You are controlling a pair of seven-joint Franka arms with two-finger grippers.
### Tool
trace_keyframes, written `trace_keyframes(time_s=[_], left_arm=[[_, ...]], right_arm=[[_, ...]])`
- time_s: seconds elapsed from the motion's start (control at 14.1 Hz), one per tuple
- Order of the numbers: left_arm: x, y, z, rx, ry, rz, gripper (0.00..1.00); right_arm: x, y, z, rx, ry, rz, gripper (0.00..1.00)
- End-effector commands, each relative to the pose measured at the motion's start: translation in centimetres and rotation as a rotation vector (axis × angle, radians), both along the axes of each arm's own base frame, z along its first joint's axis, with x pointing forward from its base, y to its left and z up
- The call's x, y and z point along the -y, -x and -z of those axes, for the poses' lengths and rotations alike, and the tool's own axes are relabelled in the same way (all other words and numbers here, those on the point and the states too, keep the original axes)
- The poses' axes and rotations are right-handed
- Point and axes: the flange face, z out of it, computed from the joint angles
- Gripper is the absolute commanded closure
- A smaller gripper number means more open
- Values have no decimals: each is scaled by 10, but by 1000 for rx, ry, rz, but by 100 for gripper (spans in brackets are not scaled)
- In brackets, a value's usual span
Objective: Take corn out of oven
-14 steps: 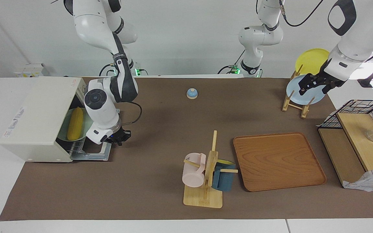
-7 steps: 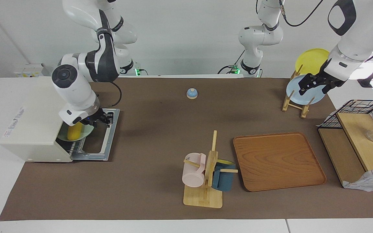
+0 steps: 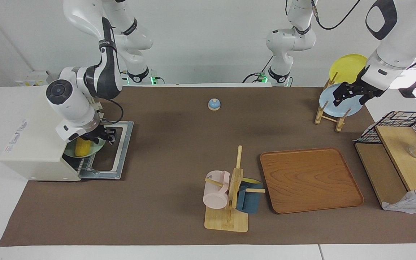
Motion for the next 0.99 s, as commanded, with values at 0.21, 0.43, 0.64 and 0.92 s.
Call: trace_keyframes(time_s=[0.21, 0.43, 0.64, 0.92], left_arm=[[0, 5, -2, -9, 11, 7, 0], [0, 5, -2, -9, 11, 7, 0], [0, 5, -2, -9, 11, 7, 0], [0, 5, -2, -9, 11, 7, 0]], right_arm=[[-3, 12, 8, 14, 31, -116, 95], [-49, 7, -7, -34, 86, -194, 100], [-163, -4, -46, -38, 140, -158, 100], [-355, -7, -49, -9, 148, 4, 100]])
